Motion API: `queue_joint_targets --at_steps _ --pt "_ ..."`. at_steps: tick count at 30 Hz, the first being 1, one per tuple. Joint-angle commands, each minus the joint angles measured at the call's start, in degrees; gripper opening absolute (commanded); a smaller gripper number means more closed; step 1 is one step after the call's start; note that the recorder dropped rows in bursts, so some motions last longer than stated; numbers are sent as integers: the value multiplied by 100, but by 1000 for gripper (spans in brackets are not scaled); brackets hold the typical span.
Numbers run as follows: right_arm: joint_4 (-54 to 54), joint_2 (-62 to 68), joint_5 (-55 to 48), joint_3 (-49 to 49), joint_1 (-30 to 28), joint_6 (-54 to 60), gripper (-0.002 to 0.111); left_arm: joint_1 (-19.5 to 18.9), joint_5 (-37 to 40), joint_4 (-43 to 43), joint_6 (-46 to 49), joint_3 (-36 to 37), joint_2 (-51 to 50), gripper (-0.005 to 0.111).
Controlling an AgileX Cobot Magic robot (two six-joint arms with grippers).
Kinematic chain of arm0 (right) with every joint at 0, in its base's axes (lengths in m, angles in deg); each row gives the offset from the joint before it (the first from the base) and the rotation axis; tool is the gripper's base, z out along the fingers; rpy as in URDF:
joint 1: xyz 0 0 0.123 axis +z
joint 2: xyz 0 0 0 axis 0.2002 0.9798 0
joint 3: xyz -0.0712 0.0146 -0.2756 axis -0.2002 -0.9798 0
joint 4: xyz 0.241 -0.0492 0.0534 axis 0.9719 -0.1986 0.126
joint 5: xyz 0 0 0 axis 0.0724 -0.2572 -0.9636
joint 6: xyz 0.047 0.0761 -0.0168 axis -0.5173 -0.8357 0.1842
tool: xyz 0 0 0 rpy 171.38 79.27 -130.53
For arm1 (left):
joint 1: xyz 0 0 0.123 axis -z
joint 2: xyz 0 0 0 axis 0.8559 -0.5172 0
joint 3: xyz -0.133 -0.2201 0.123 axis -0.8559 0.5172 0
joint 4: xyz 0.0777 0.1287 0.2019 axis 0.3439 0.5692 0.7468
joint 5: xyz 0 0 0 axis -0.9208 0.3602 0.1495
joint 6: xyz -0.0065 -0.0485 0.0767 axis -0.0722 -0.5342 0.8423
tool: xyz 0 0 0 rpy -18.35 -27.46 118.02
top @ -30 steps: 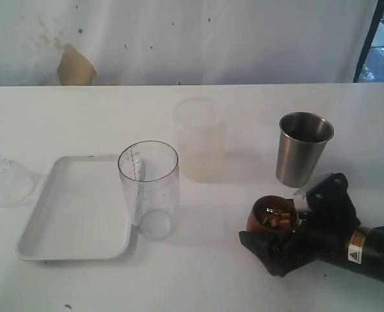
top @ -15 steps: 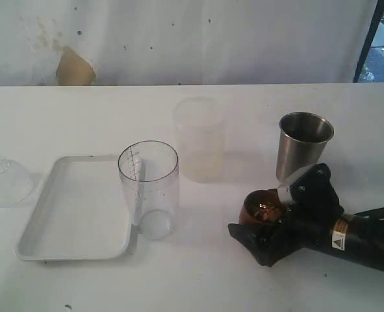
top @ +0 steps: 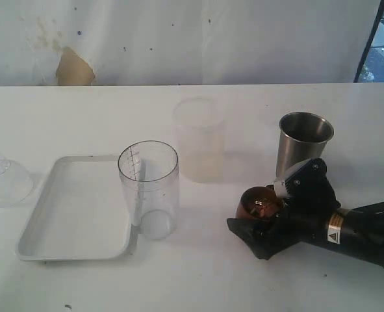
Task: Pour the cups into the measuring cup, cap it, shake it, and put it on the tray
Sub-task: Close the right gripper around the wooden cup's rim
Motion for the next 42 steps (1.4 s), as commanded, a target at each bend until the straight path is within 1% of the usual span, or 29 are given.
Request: queue_joint_targets --at_steps 1,5,11,15,18,24,30,42 --pt "3 -153 -361 6 8 -78 104 21 -22 -36 -15 28 23 0" --pt "-112 -345 -643 7 8 -192 104 21 -22 -36 -15 28 23 0" --pt "-460 -443 -613 7 8 -377 104 21 -22 -36 -15 28 23 0" --pt "-914 -443 -638 7 8 -691 104 21 -22 -36 -15 28 23 0" --pt "-878 -443 -678 7 8 -688 104 21 -22 -36 -15 28 23 0" --pt "-404 -214 -596 43 8 -458 104 21 -22 -36 -15 28 23 0" --pt "-382 11 -23 43 8 -172 104 21 -22 -36 -15 28 23 0" --pt "-342 22 -78 97 8 -172 104 21 -22 -36 -15 28 23 0"
